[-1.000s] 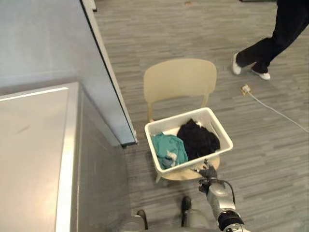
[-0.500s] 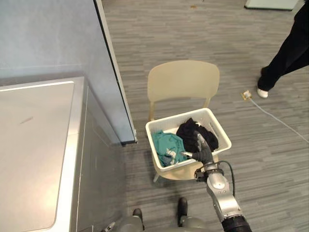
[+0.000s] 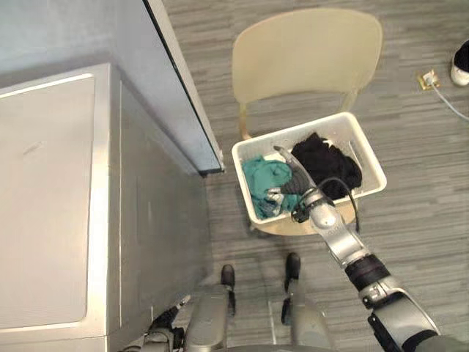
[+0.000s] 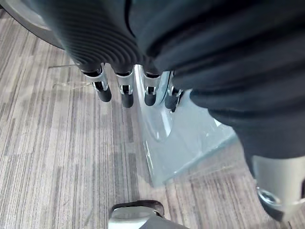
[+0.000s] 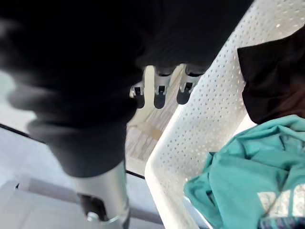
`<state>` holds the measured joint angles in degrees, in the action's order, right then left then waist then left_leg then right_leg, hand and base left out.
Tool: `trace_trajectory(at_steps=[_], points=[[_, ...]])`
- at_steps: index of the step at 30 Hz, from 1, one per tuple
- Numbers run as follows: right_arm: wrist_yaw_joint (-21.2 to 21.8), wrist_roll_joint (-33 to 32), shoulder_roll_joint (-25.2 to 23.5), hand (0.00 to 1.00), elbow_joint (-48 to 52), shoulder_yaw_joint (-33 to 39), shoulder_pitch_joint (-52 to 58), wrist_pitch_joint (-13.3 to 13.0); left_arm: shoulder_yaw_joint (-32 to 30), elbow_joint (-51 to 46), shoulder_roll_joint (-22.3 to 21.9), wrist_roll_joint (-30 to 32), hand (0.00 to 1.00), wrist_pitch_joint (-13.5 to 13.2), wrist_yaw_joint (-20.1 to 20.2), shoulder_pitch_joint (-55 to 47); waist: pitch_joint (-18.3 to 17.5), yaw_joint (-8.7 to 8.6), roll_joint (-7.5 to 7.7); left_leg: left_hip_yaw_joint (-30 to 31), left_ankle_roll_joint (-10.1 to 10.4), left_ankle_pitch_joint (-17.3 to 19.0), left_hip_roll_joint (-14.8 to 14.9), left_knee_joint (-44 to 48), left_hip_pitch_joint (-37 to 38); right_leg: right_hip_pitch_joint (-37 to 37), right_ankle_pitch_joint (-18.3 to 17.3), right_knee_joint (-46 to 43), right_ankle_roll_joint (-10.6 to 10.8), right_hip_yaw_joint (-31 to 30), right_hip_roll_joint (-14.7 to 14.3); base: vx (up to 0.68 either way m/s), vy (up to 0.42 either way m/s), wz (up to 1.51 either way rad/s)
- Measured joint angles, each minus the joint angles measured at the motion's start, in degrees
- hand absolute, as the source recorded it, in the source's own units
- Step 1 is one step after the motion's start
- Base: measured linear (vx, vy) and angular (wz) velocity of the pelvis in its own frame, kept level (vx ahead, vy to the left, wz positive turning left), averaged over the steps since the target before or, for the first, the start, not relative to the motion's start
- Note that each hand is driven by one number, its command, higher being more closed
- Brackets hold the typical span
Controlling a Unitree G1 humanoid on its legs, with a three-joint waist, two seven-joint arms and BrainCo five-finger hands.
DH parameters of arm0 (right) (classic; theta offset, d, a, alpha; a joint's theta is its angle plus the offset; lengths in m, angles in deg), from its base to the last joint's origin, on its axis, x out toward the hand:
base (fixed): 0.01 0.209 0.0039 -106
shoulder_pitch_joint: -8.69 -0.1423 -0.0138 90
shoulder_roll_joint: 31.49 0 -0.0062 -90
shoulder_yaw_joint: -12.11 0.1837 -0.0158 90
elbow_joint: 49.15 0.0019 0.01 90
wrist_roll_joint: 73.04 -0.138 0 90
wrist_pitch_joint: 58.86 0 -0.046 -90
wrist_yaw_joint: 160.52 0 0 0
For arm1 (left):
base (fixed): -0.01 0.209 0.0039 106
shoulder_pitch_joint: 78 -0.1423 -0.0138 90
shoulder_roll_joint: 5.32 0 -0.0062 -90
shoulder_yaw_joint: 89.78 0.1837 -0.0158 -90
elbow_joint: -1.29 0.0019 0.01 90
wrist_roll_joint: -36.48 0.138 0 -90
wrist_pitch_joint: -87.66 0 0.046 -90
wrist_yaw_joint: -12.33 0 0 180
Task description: Pick up the laundry basket with both hands and put the clothes into the washing machine.
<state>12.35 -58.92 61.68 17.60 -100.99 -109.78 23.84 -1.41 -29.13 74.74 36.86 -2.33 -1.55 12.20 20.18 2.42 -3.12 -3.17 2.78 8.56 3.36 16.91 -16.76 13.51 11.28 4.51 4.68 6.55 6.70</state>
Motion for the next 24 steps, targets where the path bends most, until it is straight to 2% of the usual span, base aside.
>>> trace_trajectory(at_steps=[4,11,16,20,24], points=[[1.3,0.2,0.7,0.0,-1.8,-2.9,-0.7,0.3,1.7,0.0,0.5,-0.5,0.0,-0.3,0.0,1.2,1.5,-0.1,-0.29,0.7,0.0,0.0,0.1,0.8,-1.6,0.9,0.2,0.0,0.1,1.0,0.2,-0.02,-0.009,0.08],[3.5,4.1,2.0,0.0,-11.1,-8.5,-6.8,0.4,3.5,-1.1,1.0,-1.4,0.0,-0.5,-0.3,2.3,3.5,0.01,-0.53,1.3,0.0,0.0,-0.4,1.5,-3.1,1.8,0.6,-0.2,0.0,1.3,0.3,-0.01,0.006,0.05],[3.4,5.5,3.0,0.0,-15.7,-9.1,-11.5,0.0,4.1,-1.3,1.0,-2.1,0.0,-0.6,-1.2,3.5,4.6,-0.02,-0.97,1.3,-0.1,0.0,-0.4,1.4,-4.4,2.9,1.2,-0.2,-0.8,1.2,0.1,-0.04,0.004,0.0],[2.0,9.0,6.2,0.0,-21.1,-8.3,-14.7,1.6,6.1,-2.9,1.3,-2.7,0.0,-1.1,-1.3,3.9,6.0,0.12,-2.03,1.5,0.0,-0.3,-0.5,1.3,-5.4,4.0,1.3,-0.3,-1.0,1.2,0.2,-0.01,-0.002,0.02],[0.1,9.1,7.1,0.0,-20.7,-4.8,-15.2,2.1,6.4,-2.8,1.2,-3.9,0.0,-1.0,-1.3,4.5,6.8,0.07,-2.54,1.4,-0.1,-0.9,-0.5,0.9,-5.6,4.5,1.3,-0.3,-1.0,1.2,0.1,0.0,0.0,0.0]])
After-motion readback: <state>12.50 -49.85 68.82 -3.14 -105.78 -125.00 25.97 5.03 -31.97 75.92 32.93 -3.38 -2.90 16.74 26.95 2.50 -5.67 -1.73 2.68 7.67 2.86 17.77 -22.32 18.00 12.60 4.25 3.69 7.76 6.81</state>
